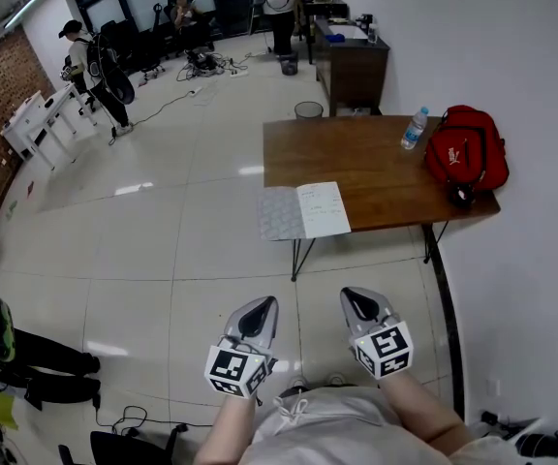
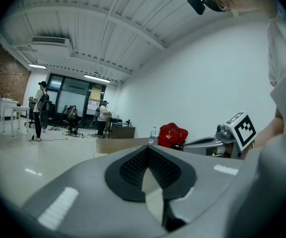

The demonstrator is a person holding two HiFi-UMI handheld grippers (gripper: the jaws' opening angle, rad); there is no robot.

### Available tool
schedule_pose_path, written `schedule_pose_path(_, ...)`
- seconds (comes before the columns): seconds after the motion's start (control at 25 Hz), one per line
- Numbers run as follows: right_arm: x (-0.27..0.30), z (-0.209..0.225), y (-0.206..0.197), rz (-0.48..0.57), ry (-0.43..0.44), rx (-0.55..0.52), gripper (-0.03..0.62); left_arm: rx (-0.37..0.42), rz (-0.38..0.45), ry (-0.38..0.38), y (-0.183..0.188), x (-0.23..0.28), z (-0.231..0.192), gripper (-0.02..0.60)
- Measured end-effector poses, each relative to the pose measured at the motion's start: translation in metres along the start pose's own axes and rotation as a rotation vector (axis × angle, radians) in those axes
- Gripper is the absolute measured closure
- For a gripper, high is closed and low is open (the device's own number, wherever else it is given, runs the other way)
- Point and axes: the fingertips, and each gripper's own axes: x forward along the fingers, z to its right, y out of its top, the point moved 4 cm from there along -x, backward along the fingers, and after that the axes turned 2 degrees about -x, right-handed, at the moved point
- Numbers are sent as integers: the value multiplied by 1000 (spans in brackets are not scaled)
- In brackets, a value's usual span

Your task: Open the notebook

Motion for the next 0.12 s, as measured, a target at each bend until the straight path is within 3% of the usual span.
schedule_pose_path(0.12, 0, -1, -1, -2, 4, 5, 588, -4, -8, -6, -3, 0, 2, 575)
